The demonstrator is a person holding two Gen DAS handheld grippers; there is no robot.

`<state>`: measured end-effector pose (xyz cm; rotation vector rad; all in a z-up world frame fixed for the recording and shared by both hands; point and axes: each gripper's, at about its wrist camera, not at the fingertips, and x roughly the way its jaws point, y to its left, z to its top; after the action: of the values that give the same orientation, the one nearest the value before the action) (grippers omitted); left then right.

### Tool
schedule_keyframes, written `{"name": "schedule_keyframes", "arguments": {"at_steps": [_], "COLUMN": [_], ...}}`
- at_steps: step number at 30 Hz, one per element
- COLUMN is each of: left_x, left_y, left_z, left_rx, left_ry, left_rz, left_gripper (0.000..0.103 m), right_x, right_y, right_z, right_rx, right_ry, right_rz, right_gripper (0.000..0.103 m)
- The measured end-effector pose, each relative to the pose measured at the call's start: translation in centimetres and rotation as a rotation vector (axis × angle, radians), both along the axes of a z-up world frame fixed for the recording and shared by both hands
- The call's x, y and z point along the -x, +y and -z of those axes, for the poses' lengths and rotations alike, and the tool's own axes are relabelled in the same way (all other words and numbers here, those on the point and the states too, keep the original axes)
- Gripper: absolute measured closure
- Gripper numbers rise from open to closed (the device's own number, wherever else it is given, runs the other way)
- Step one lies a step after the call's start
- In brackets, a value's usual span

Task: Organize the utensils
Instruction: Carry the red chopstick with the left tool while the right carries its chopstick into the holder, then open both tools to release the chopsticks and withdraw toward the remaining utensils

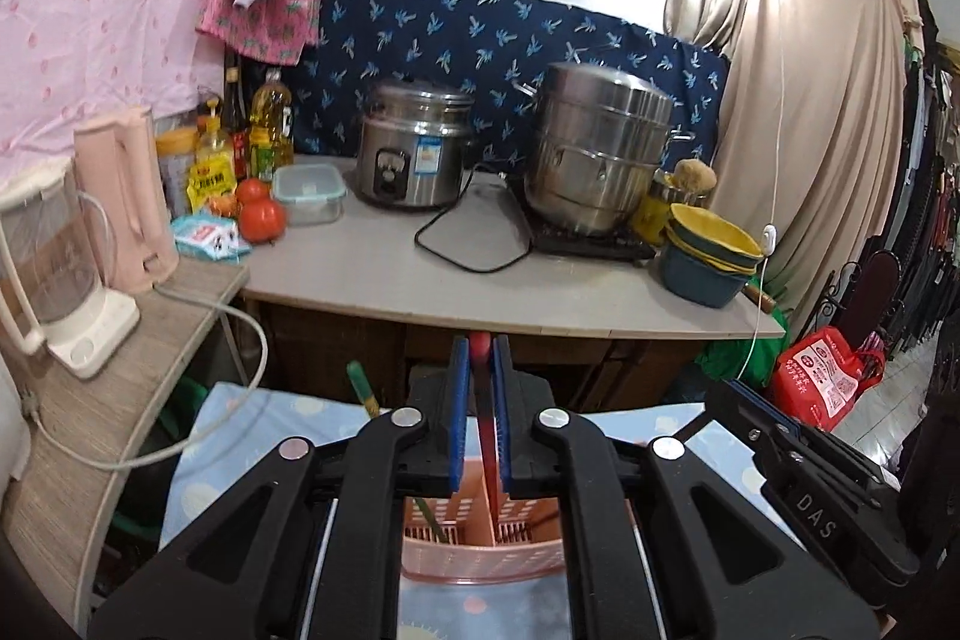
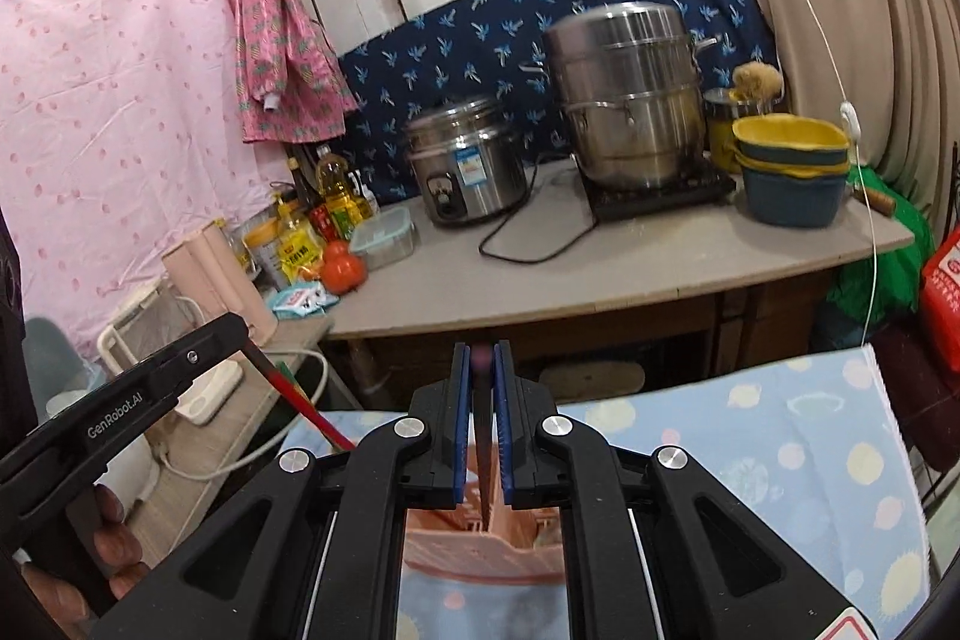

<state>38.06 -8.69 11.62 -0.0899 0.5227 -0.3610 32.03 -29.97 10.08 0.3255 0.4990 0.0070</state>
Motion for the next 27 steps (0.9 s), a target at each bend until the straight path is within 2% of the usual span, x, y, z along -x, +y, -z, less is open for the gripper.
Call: {"name": "schedule_keyframes", "arguments": {"at_steps": [2, 3, 4, 12, 17, 22, 27], "left_x": [0.2, 0.5, 0.7, 4.0, 7.5, 11.4, 15.4], "left_y": [0.4, 0.7, 0.9, 3.0, 4.2, 5.2, 6.2], "left_z": [0.7, 1.0, 1.1, 2.5, 3.5, 5.3, 8.4], "left_rx": [0.001, 0.002, 0.001, -0.024, -0.048, -0.071, -0.074], "left_ry": [0.018, 0.018, 0.016, 0.047, 0.066, 0.098, 0.177], "left_rz": [-0.016, -0.031, -0.04, -0.055, -0.045, -0.029, -0.018], "left_gripper": [0.074, 0.06, 0.056, 0.055, 0.055, 0.055, 0.055], "right_x": [0.6, 0.9, 1.3, 6.4, 10.2, 14.6, 18.8], "right_y": [-0.1, -0.2, -0.2, 0.5, 1.1, 2.2, 3.2], "right_z": [0.4, 0.5, 0.5, 0.6, 1.1, 2.6, 5.1], "right_rx": [0.003, 0.001, -0.001, 0.028, 0.035, 0.061, 0.062], "right_ry": [0.003, 0.004, 0.004, 0.002, 0.029, 0.071, 0.139], "right_rz": [0.011, 0.012, 0.014, 0.015, 0.0, -0.009, -0.03], "right_gripper": [0.089, 0.089, 0.088, 0.079, 0.078, 0.078, 0.078]}}
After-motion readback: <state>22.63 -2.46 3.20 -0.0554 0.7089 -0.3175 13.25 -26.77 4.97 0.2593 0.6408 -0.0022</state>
